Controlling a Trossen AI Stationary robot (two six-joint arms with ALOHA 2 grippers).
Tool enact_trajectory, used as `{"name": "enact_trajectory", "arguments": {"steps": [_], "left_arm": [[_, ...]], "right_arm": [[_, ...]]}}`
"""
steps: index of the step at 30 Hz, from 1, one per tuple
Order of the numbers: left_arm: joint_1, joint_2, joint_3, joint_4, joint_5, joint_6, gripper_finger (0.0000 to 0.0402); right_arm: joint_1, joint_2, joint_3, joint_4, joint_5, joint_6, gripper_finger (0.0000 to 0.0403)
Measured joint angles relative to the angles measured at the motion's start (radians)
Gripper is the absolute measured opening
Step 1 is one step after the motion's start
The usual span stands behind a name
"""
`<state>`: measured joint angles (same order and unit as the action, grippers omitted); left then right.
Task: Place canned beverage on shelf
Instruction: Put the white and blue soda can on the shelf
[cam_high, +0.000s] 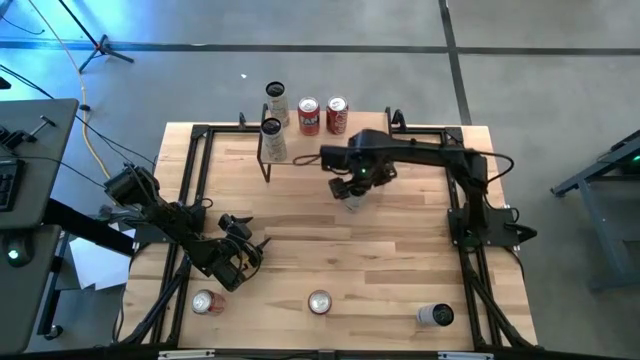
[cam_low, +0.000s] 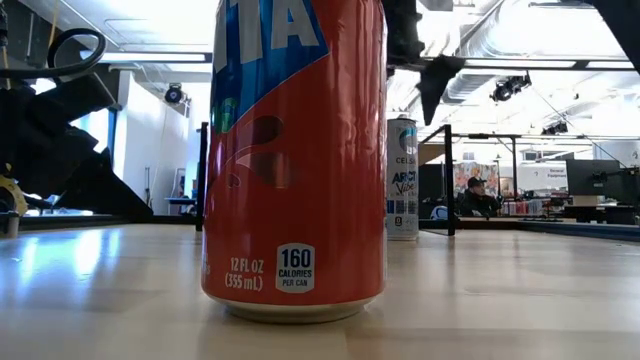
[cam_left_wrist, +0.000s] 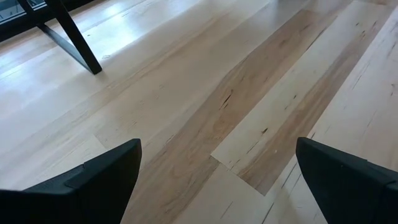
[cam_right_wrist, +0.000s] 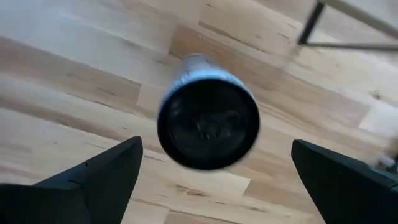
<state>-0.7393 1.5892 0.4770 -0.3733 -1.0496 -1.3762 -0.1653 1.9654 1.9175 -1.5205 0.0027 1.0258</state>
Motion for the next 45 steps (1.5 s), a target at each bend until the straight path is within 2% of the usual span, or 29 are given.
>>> {"name": "enact_trajectory", "arguments": {"steps": [6,19,25,37,45], "left_arm": [[0.0,0.0,0.0,0.001,0.0,0.0,0.04],[0.0,0.0,0.0,0.003,0.0,0.0,0.04],[0.0,0.0,0.0,0.005,0.0,0.0,0.04],[0.0,0.0,0.0,0.005,0.0,0.0,0.04],[0.0,0.0,0.0,0.005,0.0,0.0,0.04]], "right_arm": [[-0.014,0.0,0.0,0.021,-0.011,-0.09,0.04],[0.003,0.031,-0.001,0.024,0.025,-0.052,0.0392],[0.006,0.039,-0.001,0.029,0.053,-0.036,0.035],[0.029,0.043,-0.001,0.027,0.063,0.035,0.0238],[0.044,0.043,-0.001,-0.004,0.079,0.207,0.0239]]}}
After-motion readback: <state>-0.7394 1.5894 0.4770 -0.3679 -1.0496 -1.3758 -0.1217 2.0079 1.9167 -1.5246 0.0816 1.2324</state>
